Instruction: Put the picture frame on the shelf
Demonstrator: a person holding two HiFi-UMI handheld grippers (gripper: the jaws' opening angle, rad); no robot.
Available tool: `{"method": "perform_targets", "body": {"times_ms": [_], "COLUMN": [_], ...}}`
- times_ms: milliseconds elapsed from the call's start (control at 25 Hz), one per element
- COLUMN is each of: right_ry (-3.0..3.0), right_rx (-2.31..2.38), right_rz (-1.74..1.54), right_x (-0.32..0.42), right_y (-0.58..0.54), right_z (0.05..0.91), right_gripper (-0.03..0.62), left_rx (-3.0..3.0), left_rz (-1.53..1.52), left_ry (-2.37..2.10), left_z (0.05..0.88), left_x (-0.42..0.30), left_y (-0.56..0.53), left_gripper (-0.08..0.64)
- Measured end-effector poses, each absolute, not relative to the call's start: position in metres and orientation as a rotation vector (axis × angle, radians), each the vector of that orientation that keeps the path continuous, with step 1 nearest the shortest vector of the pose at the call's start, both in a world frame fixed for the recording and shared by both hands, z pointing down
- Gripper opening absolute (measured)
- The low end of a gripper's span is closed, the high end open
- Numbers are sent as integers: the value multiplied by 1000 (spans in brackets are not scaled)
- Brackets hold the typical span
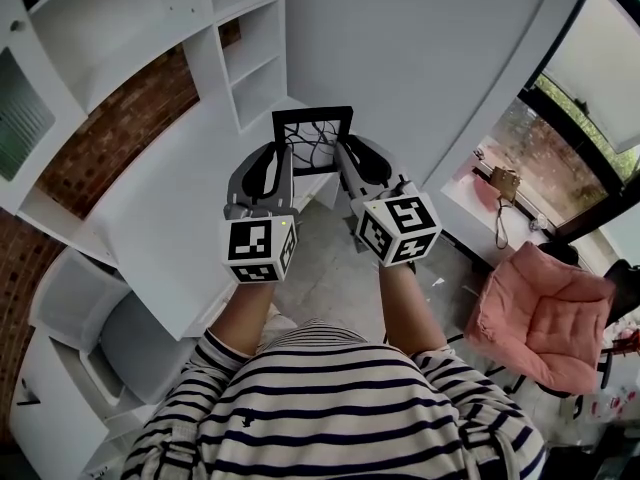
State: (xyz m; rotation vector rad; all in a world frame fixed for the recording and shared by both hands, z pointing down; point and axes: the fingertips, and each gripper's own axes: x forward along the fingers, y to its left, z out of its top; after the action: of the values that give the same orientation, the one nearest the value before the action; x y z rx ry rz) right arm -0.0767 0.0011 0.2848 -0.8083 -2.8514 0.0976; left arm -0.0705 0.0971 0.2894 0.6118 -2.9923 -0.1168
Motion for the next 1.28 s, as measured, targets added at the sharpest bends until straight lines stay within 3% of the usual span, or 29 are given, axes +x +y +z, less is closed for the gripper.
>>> {"method": "perform_targets", "body": {"times_ms": [560, 1000, 1280], "right_ry": [-2881, -2845, -2989], "right_rx": [-819, -862, -800], "right_rz": [81, 128, 83], "right_x": [-98, -216, -108], "right_y": [-1, -14, 14], "right_z": [309, 309, 299], "right_gripper": [43, 43, 43], "left_rx": [637, 597, 738], "left_rz": [-146, -152, -132], "left_ry": [-3014, -3004, -3095], "left_z": [315, 311, 305], "left_x": [-90, -204, -101], "left_y": [95, 82, 110], "left_gripper": [69, 69, 69]}}
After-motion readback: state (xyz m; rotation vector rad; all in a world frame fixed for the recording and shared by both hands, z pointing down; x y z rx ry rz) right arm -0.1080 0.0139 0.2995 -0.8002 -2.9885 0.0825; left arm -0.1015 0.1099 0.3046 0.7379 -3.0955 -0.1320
